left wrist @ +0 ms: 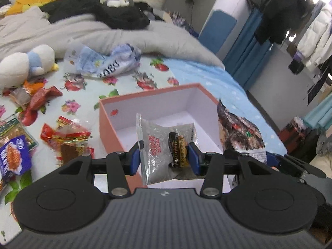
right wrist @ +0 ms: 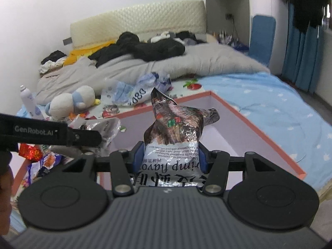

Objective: Organize snacks
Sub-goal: 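Carry both held packets over the deep pink box with both grippers, then open both grippers to drop the packets into the deep pink box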

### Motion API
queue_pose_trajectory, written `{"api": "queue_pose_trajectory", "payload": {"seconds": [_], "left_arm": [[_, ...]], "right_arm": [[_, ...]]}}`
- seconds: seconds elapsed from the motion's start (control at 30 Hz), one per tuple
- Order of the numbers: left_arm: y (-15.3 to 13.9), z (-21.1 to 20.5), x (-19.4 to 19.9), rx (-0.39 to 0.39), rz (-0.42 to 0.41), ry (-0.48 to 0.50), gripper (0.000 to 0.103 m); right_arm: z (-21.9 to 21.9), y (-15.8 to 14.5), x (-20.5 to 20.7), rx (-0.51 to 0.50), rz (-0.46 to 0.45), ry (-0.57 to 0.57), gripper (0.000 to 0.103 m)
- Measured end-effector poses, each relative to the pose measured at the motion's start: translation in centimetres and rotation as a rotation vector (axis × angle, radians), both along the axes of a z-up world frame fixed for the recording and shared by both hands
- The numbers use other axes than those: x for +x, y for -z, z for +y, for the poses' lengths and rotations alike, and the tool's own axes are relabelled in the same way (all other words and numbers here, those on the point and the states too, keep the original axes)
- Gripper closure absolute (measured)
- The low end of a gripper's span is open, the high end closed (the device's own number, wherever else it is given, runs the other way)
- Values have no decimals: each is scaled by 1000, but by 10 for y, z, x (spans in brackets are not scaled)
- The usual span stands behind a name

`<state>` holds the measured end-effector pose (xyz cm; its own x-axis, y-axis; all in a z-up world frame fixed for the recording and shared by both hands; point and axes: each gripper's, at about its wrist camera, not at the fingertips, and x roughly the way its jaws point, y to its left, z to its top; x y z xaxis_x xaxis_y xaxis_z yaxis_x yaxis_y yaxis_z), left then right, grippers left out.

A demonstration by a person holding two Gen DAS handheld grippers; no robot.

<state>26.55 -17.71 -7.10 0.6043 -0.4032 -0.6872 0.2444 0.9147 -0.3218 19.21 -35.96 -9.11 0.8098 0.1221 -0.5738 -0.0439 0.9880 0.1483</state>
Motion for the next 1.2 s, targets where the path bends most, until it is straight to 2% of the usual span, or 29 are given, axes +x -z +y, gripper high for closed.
{"api": "queue_pose_trajectory", "payload": {"seconds": [0.37,0.57,0.63,0.7,0.73,0.77,0.9,1.2], "left_arm": [[30,-23,52,43,133,49,50],[38,-26,60,47,159,60,50],[37,-26,59,55,155,62,46],[35,-25,58,56,145,66,33],[32,-24,57,56,134,61,21],[28,-23,55,54,117,59,19],[14,-17,44,37,80,70,19],[-18,7,-2,54,-18,44,18]], "right_arm": [[-12,38,41,12,132,0,48],[-14,50,49,16,177,1,47],[-14,51,50,11,187,1,47],[-13,51,48,6,190,9,41],[-13,50,47,2,189,15,29],[-13,49,45,-3,185,24,21],[-15,43,37,-4,169,43,21],[-9,18,1,15,101,66,21]]}}
